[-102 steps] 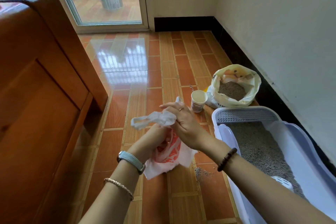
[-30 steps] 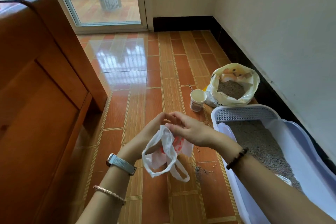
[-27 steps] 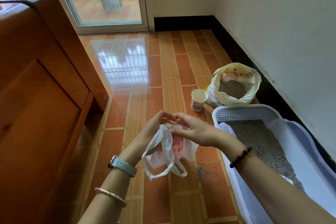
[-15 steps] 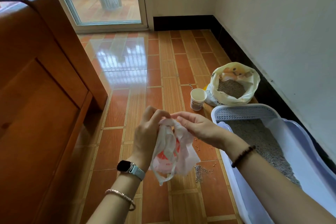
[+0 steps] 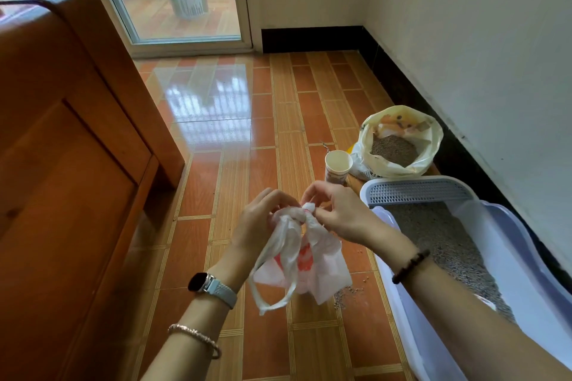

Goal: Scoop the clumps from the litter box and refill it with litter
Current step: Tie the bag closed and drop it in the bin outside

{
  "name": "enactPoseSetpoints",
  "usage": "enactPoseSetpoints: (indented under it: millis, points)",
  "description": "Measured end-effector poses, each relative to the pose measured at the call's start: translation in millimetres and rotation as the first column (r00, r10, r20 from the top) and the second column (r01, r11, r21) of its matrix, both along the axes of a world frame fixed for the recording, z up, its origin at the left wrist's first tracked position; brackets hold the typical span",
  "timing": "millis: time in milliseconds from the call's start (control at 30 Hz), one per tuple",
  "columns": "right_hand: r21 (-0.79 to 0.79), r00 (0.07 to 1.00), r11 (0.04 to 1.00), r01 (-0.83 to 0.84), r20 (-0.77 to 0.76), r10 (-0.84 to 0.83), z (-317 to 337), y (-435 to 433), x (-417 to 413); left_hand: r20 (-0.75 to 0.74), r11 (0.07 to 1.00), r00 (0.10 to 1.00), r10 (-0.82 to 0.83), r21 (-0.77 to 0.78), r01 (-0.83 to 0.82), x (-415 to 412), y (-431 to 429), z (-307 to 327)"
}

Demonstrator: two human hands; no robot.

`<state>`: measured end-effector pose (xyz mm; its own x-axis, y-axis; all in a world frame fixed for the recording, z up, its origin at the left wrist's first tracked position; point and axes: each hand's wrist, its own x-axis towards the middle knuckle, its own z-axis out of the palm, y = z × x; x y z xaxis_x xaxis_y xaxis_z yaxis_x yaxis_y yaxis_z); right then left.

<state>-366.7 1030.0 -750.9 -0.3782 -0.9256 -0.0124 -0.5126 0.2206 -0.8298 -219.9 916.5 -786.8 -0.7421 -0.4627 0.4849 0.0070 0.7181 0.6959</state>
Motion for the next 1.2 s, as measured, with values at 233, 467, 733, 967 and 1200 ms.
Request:
enactPoseSetpoints:
  millis: [233,467,733,967,1200]
  points:
    - [-0.182,0.981,0.964,0.192,0.005,-0.194,-13.5,-1.1,15.5,0.094,0.985,0.992,-0.080,0.160,0.065,3.2,8.6,-4.0]
    - [-0.343,0.954,0.900,0.269,-0.031,-0.298,-19.1,-4.7,18.5,0.181,0.962,0.983,-0.022,0.271,-0.028,6.0,9.7,-5.8]
    - [0.041,0.670,0.884,0.465,0.636,-0.382,-20.2,-8.5,19.5,0.163,0.824,0.985,-0.054,0.565,-0.048,6.6,4.9,-5.6]
    - [0.138,0.827,0.984,0.110,0.536,-0.168,-19.4,-4.4,22.4,0.147,0.869,0.981,-0.123,0.494,0.035,15.5,8.9,-7.7]
    - [-0.042,0.880,0.972,0.229,0.435,-0.189,-28.0,-8.4,15.0,0.155,0.839,0.986,-0.060,0.543,-0.035,10.9,6.3,-8.3]
